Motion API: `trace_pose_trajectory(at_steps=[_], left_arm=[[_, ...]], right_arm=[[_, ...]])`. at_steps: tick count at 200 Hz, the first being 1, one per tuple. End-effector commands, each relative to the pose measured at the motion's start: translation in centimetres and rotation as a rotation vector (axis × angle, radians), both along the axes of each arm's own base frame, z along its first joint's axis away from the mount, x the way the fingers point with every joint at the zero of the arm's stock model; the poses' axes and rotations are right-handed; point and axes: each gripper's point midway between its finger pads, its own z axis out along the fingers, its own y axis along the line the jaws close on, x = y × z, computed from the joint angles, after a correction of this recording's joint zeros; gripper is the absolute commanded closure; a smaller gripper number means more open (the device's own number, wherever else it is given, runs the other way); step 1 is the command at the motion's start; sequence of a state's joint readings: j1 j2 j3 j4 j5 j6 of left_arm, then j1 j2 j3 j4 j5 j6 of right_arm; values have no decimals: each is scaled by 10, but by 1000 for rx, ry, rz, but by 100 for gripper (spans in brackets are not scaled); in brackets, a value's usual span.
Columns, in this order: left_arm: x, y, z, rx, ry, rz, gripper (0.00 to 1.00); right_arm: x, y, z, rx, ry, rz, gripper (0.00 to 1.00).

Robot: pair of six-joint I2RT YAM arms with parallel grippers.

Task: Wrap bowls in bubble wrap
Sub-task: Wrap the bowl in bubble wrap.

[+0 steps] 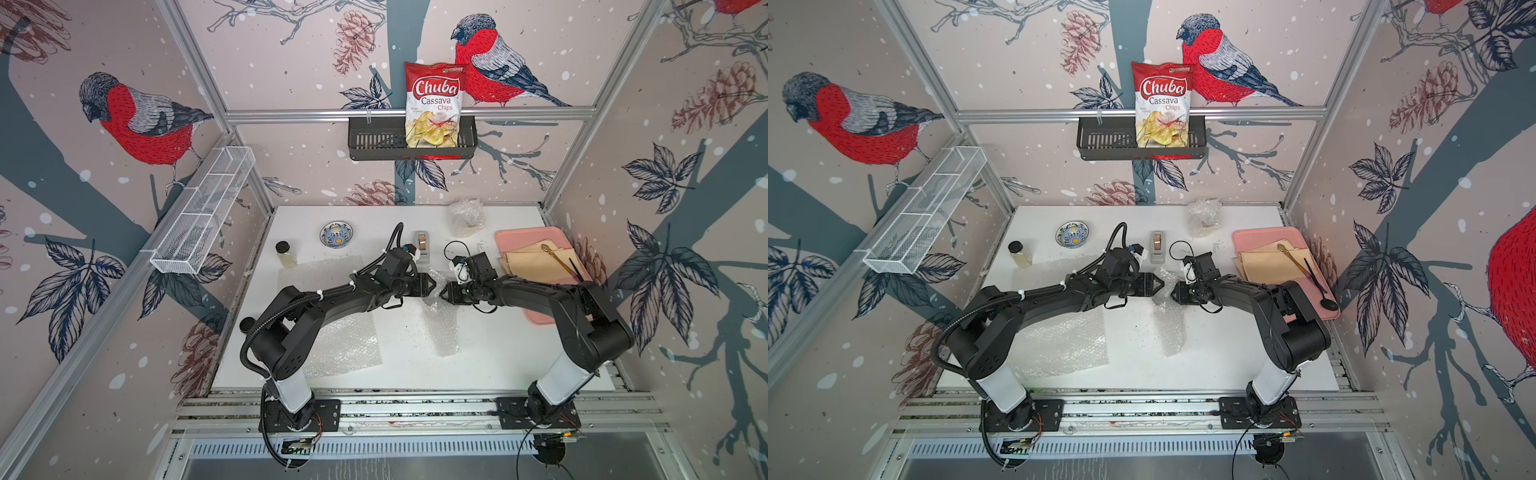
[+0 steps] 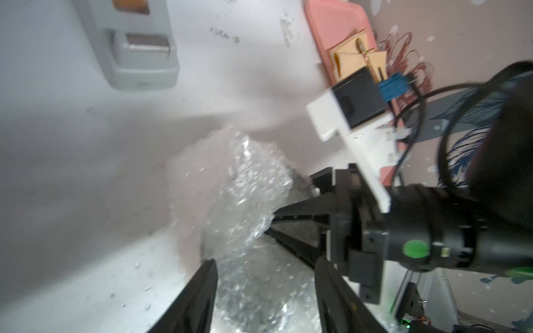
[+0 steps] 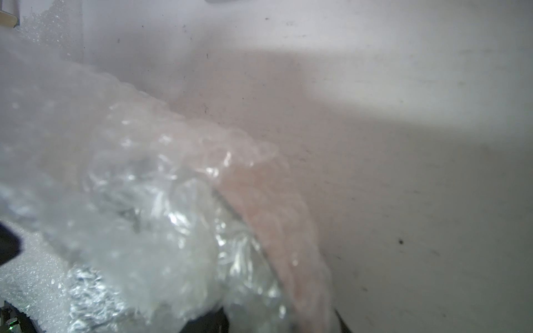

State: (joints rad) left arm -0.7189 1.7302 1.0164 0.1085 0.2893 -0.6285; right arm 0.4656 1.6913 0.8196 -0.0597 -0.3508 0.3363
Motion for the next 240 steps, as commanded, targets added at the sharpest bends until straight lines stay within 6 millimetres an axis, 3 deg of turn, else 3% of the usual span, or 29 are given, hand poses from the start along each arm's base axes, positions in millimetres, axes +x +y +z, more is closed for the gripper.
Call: trace_pose_trajectory(at_steps=[1, 9, 39, 103, 117, 145, 160, 179, 219, 240], left_arm=[[1, 10, -18, 58, 15, 20, 41], [-5, 15, -34, 82, 41, 19, 41], [-6, 25, -57, 133, 75, 51, 41], [10, 31, -74, 152, 89, 129, 42], [14, 34, -76, 158, 94, 154, 47], [16, 45, -82, 194, 104, 186, 62], [16, 49, -82, 207, 106, 195, 63], [16, 54, -84, 217, 111, 203, 62], [18, 55, -81, 226, 113, 205, 62], [19, 54, -81, 225, 114, 206, 62]], right_arm=[[2, -3, -4, -51, -21, 4, 62], [2, 0, -3, -49, -23, 14, 63], [4, 15, 3, -40, -49, 62, 63], [-2, 64, 11, 29, -47, 213, 63], [-4, 68, 11, 45, -36, 218, 63], [-1, 61, 17, 44, -37, 192, 52], [-1, 53, 24, 51, -36, 173, 40], [0, 39, 38, 43, -53, 136, 32], [-9, -5, 69, 32, -93, 18, 27], [-30, -10, 93, 55, -134, 7, 26]])
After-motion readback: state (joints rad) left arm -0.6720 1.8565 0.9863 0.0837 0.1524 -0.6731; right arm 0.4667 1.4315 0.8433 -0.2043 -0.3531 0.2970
